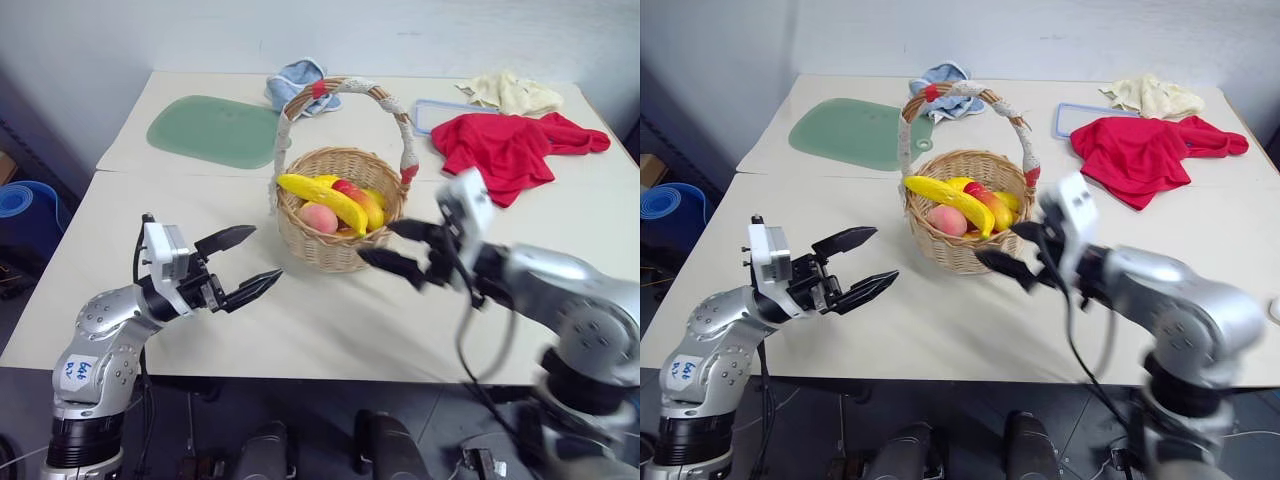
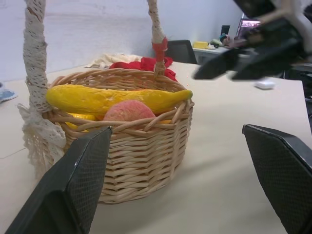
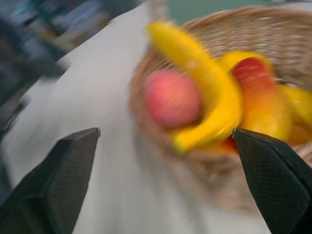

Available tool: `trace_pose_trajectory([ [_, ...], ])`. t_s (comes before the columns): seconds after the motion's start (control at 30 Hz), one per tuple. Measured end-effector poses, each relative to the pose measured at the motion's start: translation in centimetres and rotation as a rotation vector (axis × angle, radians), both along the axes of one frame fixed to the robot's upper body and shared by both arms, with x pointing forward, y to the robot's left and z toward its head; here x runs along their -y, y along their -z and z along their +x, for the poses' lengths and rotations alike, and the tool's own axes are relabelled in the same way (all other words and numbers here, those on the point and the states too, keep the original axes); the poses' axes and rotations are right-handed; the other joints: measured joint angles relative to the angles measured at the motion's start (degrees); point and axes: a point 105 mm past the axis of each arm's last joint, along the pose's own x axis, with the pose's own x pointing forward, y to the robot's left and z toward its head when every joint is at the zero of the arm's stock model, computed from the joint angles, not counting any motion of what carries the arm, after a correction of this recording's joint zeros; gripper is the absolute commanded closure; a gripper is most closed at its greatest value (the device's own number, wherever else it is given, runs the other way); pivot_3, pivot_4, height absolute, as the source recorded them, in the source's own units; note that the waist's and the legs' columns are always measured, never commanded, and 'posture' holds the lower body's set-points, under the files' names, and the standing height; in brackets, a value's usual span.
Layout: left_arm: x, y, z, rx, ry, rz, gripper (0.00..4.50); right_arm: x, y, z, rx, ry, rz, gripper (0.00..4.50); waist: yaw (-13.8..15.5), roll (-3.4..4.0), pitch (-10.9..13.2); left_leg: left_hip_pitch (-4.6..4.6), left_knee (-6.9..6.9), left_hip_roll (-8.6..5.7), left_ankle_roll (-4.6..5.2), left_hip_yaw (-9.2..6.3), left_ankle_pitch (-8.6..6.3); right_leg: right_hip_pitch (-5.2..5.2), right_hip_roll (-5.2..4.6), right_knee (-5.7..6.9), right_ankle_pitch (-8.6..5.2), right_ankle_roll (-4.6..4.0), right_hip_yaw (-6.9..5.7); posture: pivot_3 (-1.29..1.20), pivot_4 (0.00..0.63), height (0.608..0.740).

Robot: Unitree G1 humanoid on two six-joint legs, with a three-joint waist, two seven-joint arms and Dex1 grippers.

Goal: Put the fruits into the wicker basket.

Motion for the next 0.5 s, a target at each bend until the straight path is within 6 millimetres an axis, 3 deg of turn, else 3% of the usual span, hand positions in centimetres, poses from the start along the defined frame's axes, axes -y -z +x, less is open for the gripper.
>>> trace_pose_trajectory([
  [0.13,0.4,-0.4,0.0,0.016,0.022,0.004,0.0,3.4,-1.5,3.4,0.187,0.109,-0.04,0.02,-0.9,-0.09,0.0,0.31,0.02,0.12,0.08,0.7,0.08,0.05,0.02,-0.16,0.03,-0.06,0.29,0.0,0.15,0.74],
  [0.2,0.4,-0.4,0.0,0.014,0.024,0.006,0.0,3.7,-2.2,5.3,0.253,0.124,-0.043,0.02,-1.0,-0.1,0.0,0.38,0.02,0.26,0.02,0.8,0.1,0.02,0.14,-0.08,0.03,-0.12,0.39,0.0,0.15,0.74],
  [0.3,0.8,-0.8,0.1,0.028,0.048,0.009,0.0,2.3,-3.2,7.9,0.312,0.087,-0.006,0.02,-0.9,-0.1,0.0,0.38,0.01,0.34,-0.05,0.89,0.12,-0.17,0.19,0.13,0.04,-0.19,0.45,0.0,0.15,0.74],
  [0.5,1.4,-1.1,0.6,0.018,0.083,0.009,0.0,-2.2,-2.5,11.0,0.262,-0.089,0.092,0.02,-0.6,-0.1,0.0,0.26,0.04,0.34,-0.06,0.85,0.09,-0.25,0.16,0.21,0.05,-0.18,0.35,0.0,0.15,0.74],
])
